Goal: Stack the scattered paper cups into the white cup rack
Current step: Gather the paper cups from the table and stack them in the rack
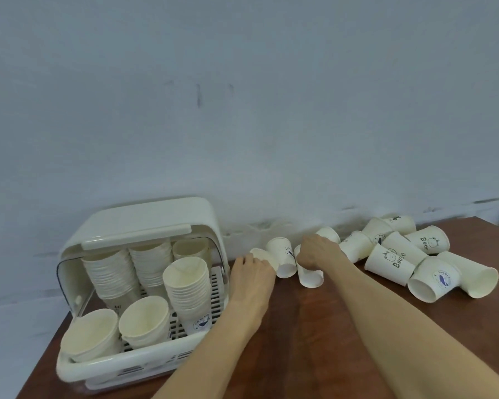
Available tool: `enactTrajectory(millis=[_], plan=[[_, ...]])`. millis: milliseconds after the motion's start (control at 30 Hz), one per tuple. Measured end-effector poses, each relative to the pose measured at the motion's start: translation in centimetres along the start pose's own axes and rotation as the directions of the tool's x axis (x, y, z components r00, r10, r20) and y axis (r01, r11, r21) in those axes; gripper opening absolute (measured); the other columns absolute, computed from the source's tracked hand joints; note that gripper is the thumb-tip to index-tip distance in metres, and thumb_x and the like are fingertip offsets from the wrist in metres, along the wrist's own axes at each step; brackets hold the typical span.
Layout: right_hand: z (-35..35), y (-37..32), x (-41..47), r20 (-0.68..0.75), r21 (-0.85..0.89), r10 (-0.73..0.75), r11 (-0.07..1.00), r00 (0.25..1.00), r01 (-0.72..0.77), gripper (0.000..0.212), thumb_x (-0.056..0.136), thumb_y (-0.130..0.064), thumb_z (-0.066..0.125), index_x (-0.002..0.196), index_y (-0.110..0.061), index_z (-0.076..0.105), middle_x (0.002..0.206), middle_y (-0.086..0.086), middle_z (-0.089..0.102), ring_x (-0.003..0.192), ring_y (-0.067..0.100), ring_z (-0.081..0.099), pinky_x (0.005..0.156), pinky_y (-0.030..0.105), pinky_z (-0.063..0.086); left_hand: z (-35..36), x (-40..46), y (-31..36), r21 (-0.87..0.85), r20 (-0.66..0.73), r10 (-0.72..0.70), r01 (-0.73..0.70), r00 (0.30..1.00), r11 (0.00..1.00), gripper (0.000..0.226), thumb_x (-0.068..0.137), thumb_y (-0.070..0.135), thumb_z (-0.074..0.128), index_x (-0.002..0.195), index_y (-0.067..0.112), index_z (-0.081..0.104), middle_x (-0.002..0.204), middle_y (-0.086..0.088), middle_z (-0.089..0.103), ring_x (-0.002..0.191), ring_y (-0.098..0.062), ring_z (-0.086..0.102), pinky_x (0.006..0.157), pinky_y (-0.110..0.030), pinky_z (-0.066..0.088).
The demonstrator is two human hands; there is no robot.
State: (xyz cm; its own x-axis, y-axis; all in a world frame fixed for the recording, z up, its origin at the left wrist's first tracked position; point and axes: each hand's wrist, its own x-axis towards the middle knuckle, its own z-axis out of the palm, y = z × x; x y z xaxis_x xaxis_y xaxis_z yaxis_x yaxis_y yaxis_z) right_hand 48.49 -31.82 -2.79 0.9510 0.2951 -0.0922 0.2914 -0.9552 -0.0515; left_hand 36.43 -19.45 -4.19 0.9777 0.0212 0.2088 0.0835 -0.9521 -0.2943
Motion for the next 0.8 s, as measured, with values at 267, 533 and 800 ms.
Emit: enactTrajectory(millis=[267, 533, 800], plan=[[-0.8, 0.5, -3.2, -0.073, 0.072, 0.016, 0.997, 0.997, -0.01, 0.02, 0.083, -0.013, 0.043, 0.1, -0.013, 0.054, 0.109, 0.007, 0.06, 0.087, 0.025, 0.053, 0.068, 0.032, 0.041, -1.5, -2.2, 0.1, -0.096, -0.096, -0.016, 0.007, 0.995, 0.995, 0.029, 0.085, 0.002, 0.051, 0.114, 0.008, 0.054, 0.113, -0.013, 0.064, 0.109, -0.031, 0.052, 0.09, -0.037, 0.035], [-1.2, 0.0, -8.6, -0.143, -0.029, -0.023, 0.999, 0.989, 0.019, 0.028, 0.088, -0.01, 0.041, 0.114, -0.008, 0.052, 0.115, 0.01, 0.058, 0.101, 0.028, 0.06, 0.078, 0.034, 0.046, -4.3, -5.9, 0.2, -0.181, -0.147, -0.045, 0.018, 0.988, 0.983, 0.029, 0.089, 0.004, 0.044, 0.116, 0.008, 0.053, 0.117, -0.013, 0.062, 0.11, -0.031, 0.051, 0.092, -0.039, 0.036], [-3.2, -1.8, -14.6, -0.221, 0.026, -0.094, 0.994, 0.971, 0.102, 0.015, 0.089, -0.013, 0.042, 0.094, -0.01, 0.055, 0.097, 0.009, 0.061, 0.077, 0.025, 0.052, 0.061, 0.029, 0.038, -8.0, -10.1, -0.8, -0.266, -0.161, -0.127, 0.081, 0.979, 0.96, 0.026, 0.089, 0.006, 0.047, 0.113, 0.009, 0.057, 0.111, -0.011, 0.065, 0.105, -0.03, 0.056, 0.097, -0.039, 0.038]])
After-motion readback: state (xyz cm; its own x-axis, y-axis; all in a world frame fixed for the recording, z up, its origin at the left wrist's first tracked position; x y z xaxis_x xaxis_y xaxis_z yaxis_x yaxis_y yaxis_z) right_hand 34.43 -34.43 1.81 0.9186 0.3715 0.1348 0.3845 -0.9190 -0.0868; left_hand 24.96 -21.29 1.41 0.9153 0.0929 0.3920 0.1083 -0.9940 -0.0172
